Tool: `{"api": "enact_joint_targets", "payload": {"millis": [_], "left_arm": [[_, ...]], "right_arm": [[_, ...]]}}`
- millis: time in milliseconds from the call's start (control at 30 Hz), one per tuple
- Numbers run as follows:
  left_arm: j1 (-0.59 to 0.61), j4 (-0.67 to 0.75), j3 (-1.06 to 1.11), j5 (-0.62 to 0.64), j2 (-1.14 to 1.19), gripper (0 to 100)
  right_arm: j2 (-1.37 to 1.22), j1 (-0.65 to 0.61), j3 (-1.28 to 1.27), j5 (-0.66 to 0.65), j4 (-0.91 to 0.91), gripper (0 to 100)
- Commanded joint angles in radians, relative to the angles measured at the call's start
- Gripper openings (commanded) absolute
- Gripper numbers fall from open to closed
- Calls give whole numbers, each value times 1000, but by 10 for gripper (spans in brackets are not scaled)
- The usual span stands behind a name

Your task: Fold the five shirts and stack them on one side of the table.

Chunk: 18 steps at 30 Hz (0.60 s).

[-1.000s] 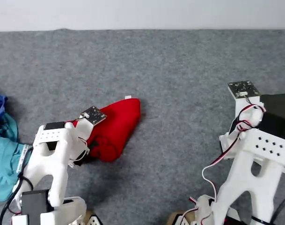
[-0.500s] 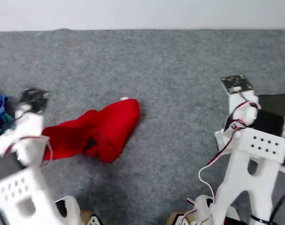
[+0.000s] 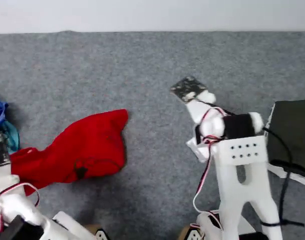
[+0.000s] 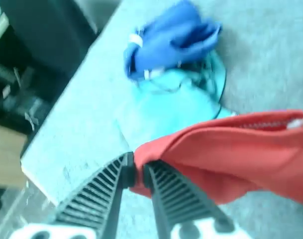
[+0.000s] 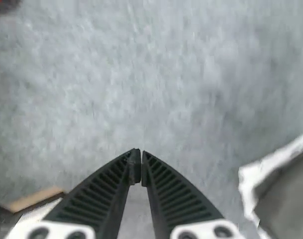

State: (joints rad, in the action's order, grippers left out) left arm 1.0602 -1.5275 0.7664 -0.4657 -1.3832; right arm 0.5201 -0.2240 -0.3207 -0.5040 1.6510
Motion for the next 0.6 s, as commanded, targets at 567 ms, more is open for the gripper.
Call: {"api": "enact_joint_targets", "payload": {"millis": [567], "left_arm": [[32, -54, 251, -178, -358, 5]], "right_arm": [[-1063, -328, 1206, 14, 142, 78]]}}
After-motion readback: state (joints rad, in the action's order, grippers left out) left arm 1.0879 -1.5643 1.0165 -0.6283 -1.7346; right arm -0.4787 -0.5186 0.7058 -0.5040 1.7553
